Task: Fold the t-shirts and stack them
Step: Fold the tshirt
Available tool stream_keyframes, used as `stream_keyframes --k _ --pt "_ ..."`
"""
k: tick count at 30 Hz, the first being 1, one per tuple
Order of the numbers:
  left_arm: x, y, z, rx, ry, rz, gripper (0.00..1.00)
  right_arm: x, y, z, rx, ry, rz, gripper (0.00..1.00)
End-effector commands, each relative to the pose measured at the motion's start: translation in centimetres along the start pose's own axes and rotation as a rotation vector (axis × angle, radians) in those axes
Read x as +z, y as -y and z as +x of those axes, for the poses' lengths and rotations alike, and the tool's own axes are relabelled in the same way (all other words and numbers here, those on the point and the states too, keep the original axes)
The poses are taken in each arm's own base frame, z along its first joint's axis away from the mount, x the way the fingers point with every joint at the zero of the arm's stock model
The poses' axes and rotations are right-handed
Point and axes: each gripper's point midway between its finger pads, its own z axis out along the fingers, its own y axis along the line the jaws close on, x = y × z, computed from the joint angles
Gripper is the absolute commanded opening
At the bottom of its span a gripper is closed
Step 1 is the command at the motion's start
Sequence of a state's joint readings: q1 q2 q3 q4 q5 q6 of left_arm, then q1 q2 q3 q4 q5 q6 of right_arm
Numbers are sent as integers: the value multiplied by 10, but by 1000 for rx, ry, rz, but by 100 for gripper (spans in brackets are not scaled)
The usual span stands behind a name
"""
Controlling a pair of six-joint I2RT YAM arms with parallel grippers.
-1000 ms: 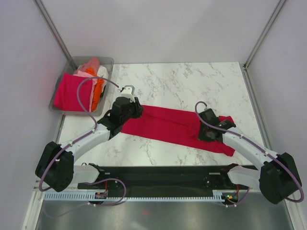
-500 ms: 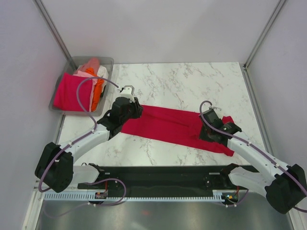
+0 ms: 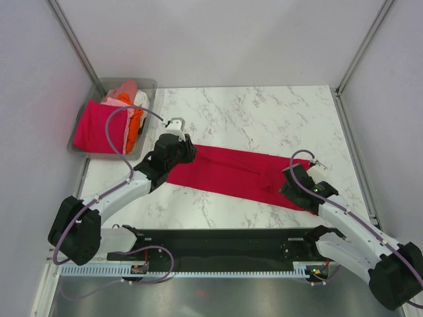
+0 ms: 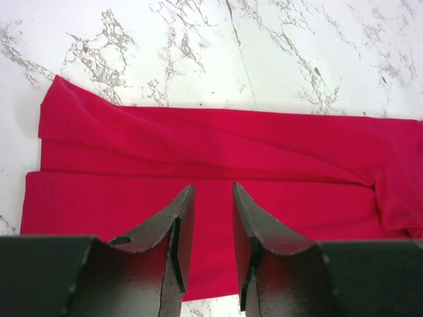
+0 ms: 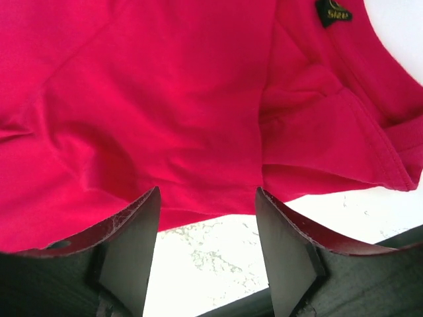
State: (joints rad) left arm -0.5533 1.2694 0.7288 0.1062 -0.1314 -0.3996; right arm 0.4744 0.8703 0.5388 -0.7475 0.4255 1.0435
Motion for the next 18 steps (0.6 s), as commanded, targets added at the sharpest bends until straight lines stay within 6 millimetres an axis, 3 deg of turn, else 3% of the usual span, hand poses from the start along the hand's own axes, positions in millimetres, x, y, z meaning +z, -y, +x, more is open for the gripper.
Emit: stream_keyframes --k 1,9,14,16,18 --pt "-2 1 -9 3 41 -3 37 12 4 2 45 14 54 68" --pt "-2 -4 -9 4 44 -27 36 37 5 7 80 -12 111 69" --pt "-3 -12 -5 -21 33 -70 36 69 8 -12 109 -80 104 65" --pt "-4 -16 -6 -23 38 -93 36 78 0 -37 89 -49 104 63" --pt "-6 -20 -7 -24 46 -119 37 98 -2 -45 65 -63 141 62"
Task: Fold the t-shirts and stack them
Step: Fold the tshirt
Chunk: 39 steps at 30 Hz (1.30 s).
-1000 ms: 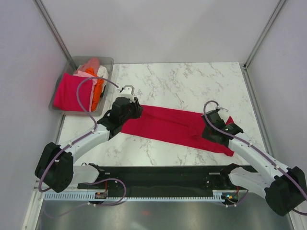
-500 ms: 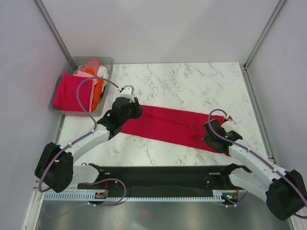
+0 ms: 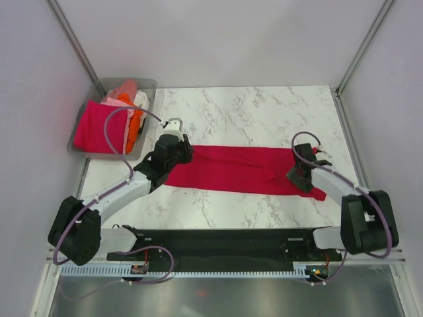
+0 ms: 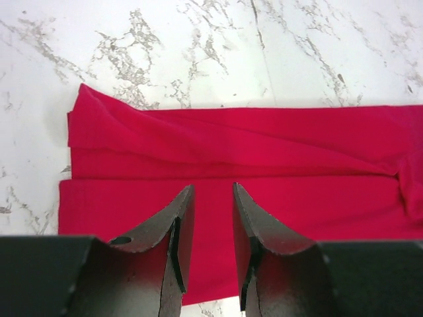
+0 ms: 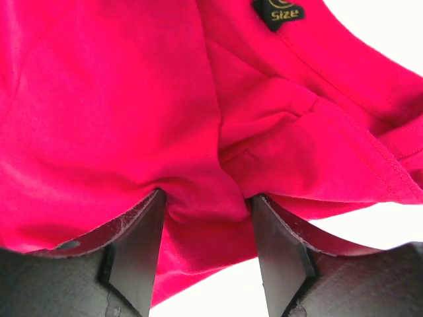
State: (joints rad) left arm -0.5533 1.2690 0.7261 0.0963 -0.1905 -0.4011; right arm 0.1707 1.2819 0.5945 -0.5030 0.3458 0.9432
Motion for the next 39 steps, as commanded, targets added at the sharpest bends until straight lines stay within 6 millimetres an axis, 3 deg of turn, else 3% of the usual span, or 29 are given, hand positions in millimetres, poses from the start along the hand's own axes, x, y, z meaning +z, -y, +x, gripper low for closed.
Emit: stream_keyframes --k 1,2,3,4,5,6,7,9,10,11,12,13,14,15,16,17,18,19,20,21,22,23,25,27,28,29,31,35,39 --pt "-6 -11 -7 -25 36 -66 36 21 -43 -39 -28 32 -78 61" --pt "-7 -12 -7 -25 37 -72 37 38 -47 -36 -39 -6 -54 60" --pt "-8 -14 -8 -25 42 -80 36 44 -64 -39 -39 -34 -94 58" --pt "-8 -15 -6 -24 39 -86 37 42 -101 -67 -25 1 -171 56" --pt "-8 -17 -7 -24 42 -93 37 64 -113 -63 -47 -48 -158 55" --pt "-8 -19 -6 -23 41 -102 37 67 -140 -68 -65 -73 -232 54" --pt "-7 -20 -5 -22 40 -109 36 81 -178 -94 -72 -46 -274 54" --pt "-6 -23 -4 -18 39 -128 37 91 -217 -120 -78 -23 -311 55" --pt "-5 -24 -3 -17 37 -132 37 68 -270 -170 -66 71 -419 56" --pt "-4 -24 -2 -16 33 -133 36 99 -285 -160 -103 42 -393 57" --pt "-2 -25 0 -11 26 -136 36 99 -305 -172 -113 52 -417 62" --pt "-2 -24 -1 -13 27 -135 36 62 -345 -206 -113 106 -517 66" --pt "-1 -24 1 -10 20 -135 37 82 -353 -196 -125 75 -511 73" --pt "0 -24 1 -8 19 -135 37 72 -362 -200 -120 81 -537 86" --pt "0 -24 0 -4 19 -139 37 66 -368 -201 -124 91 -557 88" --pt "0 -25 1 -5 17 -141 37 43 -372 -206 -129 117 -589 89" --pt "0 -25 0 -5 18 -141 37 33 -371 -205 -146 132 -596 89" --pt "0 -25 0 -5 17 -143 37 46 -357 -186 -162 111 -571 89" --pt "0 -26 1 -5 17 -145 37 11 -356 -196 -163 156 -614 89" --pt "-1 -25 0 -5 19 -143 37 6 -349 -193 -165 165 -613 88" --pt "-1 -26 0 -3 19 -147 37 20 -329 -172 -185 131 -583 88" --pt "-1 -26 1 -3 16 -145 37 -6 -324 -178 -184 160 -611 87" --pt "-1 -22 0 7 13 -128 37 -15 -296 -157 -199 142 -594 87" --pt "0 -19 4 32 -12 -112 37 -19 -279 -144 -202 138 -590 87" --pt "-1 -17 7 45 -23 -109 37 -7 -262 -126 -206 110 -561 88" --pt "1 -15 12 56 -41 -111 39 -21 -257 -127 -192 127 -587 87" --pt "-1 -4 20 78 -98 -95 40 -15 -242 -110 -194 100 -582 87" --pt "-6 29 38 204 -181 -41 44 -6 -234 -98 -195 89 -582 84" --pt "-5 59 51 358 -224 -7 44 5 -239 -88 -213 45 -595 82"
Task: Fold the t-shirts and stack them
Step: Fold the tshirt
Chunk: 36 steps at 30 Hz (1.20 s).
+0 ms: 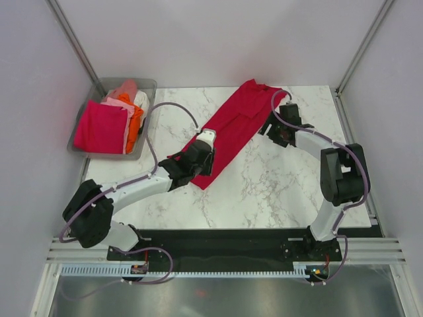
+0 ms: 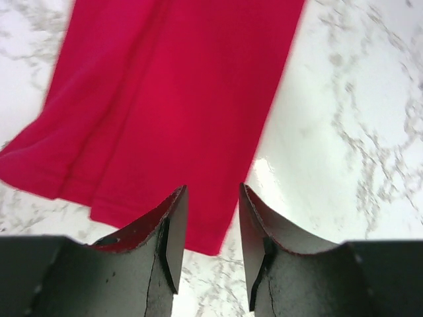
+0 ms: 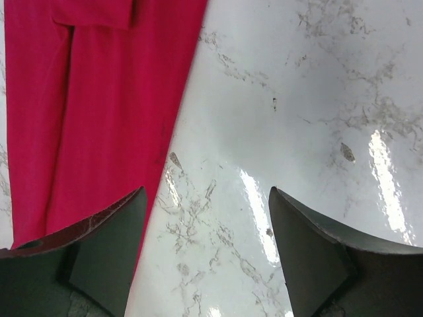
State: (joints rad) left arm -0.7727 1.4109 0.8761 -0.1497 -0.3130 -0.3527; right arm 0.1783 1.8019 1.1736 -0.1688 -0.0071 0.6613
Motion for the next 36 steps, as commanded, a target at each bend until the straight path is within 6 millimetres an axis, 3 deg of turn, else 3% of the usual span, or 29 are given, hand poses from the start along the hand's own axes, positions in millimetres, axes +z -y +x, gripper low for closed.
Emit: stream_keyframes --k 1,3,4,7,8,16,19,21,23,29,32,33,34,36 --pt "4 20 10 174 -69 -2 44 12 -15 -11 -6 31 -61 83" --pt "10 31 14 194 -113 27 46 17 -16 -13 -9 30 -58 82" --pt "20 29 33 225 -185 13 47 22 -18 -15 -8 28 -58 83" --pt "32 34 45 260 -263 7 49 29 -22 -17 5 18 -65 82" --pt "38 30 62 284 -324 -13 50 29 -22 -17 8 17 -67 82" --pt "57 30 92 297 -441 -40 48 29 -23 -15 18 23 -79 83" --pt "58 30 104 285 -485 -42 34 26 -20 -14 11 25 -74 83" --pt "57 37 110 261 -521 -7 17 25 -17 -13 9 28 -65 83" --pt "53 53 114 217 -551 64 2 22 -15 -13 10 30 -62 83" --pt "41 99 91 123 -517 189 2 -1 0 -21 7 48 -38 83" --pt "36 140 76 61 -494 265 2 -21 13 -27 -12 67 -12 84" --pt "36 156 60 46 -461 293 3 -26 20 -23 -18 55 10 84" --pt "32 172 61 50 -461 320 4 -37 22 -30 -29 74 12 84" --pt "31 205 52 25 -452 382 10 -46 29 -25 -40 64 27 85"
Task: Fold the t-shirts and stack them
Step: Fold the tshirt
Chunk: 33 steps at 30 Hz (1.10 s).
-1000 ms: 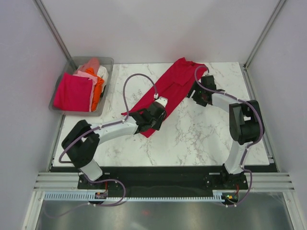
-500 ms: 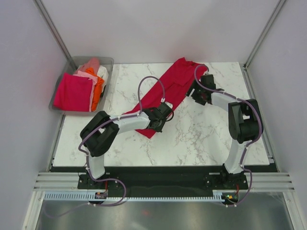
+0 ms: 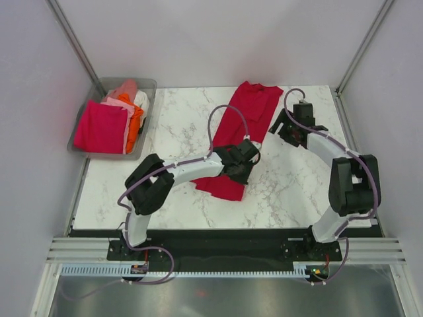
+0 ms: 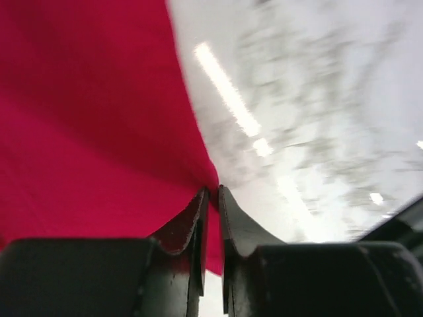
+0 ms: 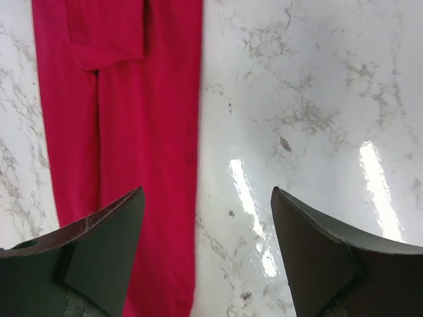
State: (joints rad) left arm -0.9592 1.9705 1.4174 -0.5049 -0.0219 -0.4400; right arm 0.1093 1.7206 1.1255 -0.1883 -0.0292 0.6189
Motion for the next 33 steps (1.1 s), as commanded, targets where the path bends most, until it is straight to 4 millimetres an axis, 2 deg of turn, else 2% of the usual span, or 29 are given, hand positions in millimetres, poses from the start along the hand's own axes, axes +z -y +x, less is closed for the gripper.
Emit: stream_keyframes --k 1,3,4,5,6,7,8,9,10,11,12,13,14,15,16,17,18,19,20,21,22,23,24,26,27,29,30,32,33 --pt "-11 81 -23 -36 37 187 20 -35 5 -15 -49 55 6 85" --pt "-22 102 -32 -36 72 218 58 -50 10 -18 -59 77 26 85" --pt "-29 101 -37 -55 96 206 74 -54 11 -16 -63 79 29 86" --pt "-31 91 -31 -75 104 175 81 -58 12 -14 -60 78 33 86" --pt "-54 90 -46 -91 171 202 82 -66 14 -14 -60 90 34 86" --pt "-66 84 -48 -106 194 208 82 -70 15 -13 -61 95 34 84" --pt "-64 69 -34 -126 176 188 82 -73 15 -11 -61 96 29 84" --pt "-71 53 -43 -160 214 186 82 -79 16 -9 -59 101 24 83" --pt "-98 45 -51 -179 268 212 82 -81 14 -5 -60 97 11 79" --pt "-94 29 -34 -197 240 201 81 -83 11 -1 -63 87 -2 78" --pt "-103 9 -41 -239 275 193 81 -85 7 6 -68 77 -16 77" --pt "-125 -1 -45 -260 328 208 81 -86 2 11 -74 70 -29 73" --pt "-122 -18 -28 -289 312 197 81 -86 -2 16 -83 62 -32 72" --pt "-127 -45 -32 -349 346 178 81 -86 -7 22 -86 56 -33 72" --pt "-150 -54 -43 -373 442 217 81 -86 -22 36 -121 36 -46 71" --pt "-141 -66 -23 -406 411 238 81 -86 -26 45 -139 23 -29 71" --pt "-144 -94 -27 -468 454 225 81 -83 -32 46 -161 36 2 71" --pt "-153 -104 -29 -490 501 237 80 -85 -50 62 -195 20 -17 71" --pt "-145 -117 -16 -527 485 225 80 -84 -57 70 -211 8 -17 70" --pt "-147 -137 -16 -569 512 198 79 -82 -65 74 -225 13 -10 70" --pt "-147 -145 -14 -583 523 186 79 -84 -81 90 -248 -3 -35 67" --pt "-146 -152 -8 -607 532 179 79 -88 -93 93 -260 0 -51 66" --pt "-147 -166 -7 -642 552 161 79 -87 -104 112 -300 -12 -51 65" --pt "-141 -177 6 -700 550 173 78 -90 -129 126 -324 -20 -79 64" --pt "-144 -193 4 -734 592 168 77 -88 -140 151 -372 -51 -87 64" --pt "-138 -203 18 -778 579 180 77 -93 -165 166 -406 -58 -107 63" --pt "-139 -214 19 -797 602 172 76 -91 -174 192 -459 -86 -110 62" --pt "-135 -219 26 -804 594 167 76 -95 -192 200 -496 -66 -107 57" --pt "-134 -220 28 -808 595 163 75 -91 -196 221 -541 -88 -101 56"
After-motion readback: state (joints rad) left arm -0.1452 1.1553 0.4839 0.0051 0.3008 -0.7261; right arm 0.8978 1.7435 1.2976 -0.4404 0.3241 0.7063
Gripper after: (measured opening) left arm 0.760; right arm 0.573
